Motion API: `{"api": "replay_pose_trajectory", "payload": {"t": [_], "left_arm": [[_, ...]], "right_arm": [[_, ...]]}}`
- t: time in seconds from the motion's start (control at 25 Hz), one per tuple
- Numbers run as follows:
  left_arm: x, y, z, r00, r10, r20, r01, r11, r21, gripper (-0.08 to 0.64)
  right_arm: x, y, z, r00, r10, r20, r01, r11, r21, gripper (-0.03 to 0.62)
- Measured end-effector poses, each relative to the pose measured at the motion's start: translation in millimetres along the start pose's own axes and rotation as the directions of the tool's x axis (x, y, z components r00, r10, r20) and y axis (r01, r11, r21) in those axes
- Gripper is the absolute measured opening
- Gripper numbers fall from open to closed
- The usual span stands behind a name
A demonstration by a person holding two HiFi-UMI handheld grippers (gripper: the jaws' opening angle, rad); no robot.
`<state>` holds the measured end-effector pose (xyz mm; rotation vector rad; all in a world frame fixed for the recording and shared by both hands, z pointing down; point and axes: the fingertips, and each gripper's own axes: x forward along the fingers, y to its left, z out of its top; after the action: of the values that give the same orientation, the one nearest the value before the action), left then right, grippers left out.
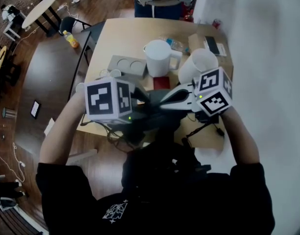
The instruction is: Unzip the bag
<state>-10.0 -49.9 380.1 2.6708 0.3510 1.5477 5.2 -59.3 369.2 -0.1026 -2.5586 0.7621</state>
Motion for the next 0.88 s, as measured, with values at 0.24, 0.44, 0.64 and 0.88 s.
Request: {"api": "replay_pose_trajectory", "payload": {"t": [0.24,0.44,0.64,0.88], "left_arm": [[-4.5,-1.8,0.3,0.97,0.203,-0.129,-0.184,0.972,0.148,0.126],[-13.9,-4.7,3.9,0.942,0.301,-0.15,-0.274,0.946,0.175,0.048],[-9.7,-17.6,1.4,0.963,0.23,-0.137,-0.212,0.968,0.134,0.02],[-4.3,-14.9,-11.6,0.937,0.262,-0.229,-0.226,0.959,0.173,0.02]], "right_arm": [[0.0,1.3,2.5,1.0,-0.002,-0.005,0.002,1.0,-0.018,0.023],[0.1,0.9,2.4,1.0,-0.008,-0.008,0.008,1.0,-0.025,0.023],[2.2,1.2,1.2,1.0,-0.01,-0.016,0.009,0.999,-0.034,0.023],[3.6,1.6,0.1,0.999,-0.015,-0.028,0.014,0.999,-0.047,0.023]]}}
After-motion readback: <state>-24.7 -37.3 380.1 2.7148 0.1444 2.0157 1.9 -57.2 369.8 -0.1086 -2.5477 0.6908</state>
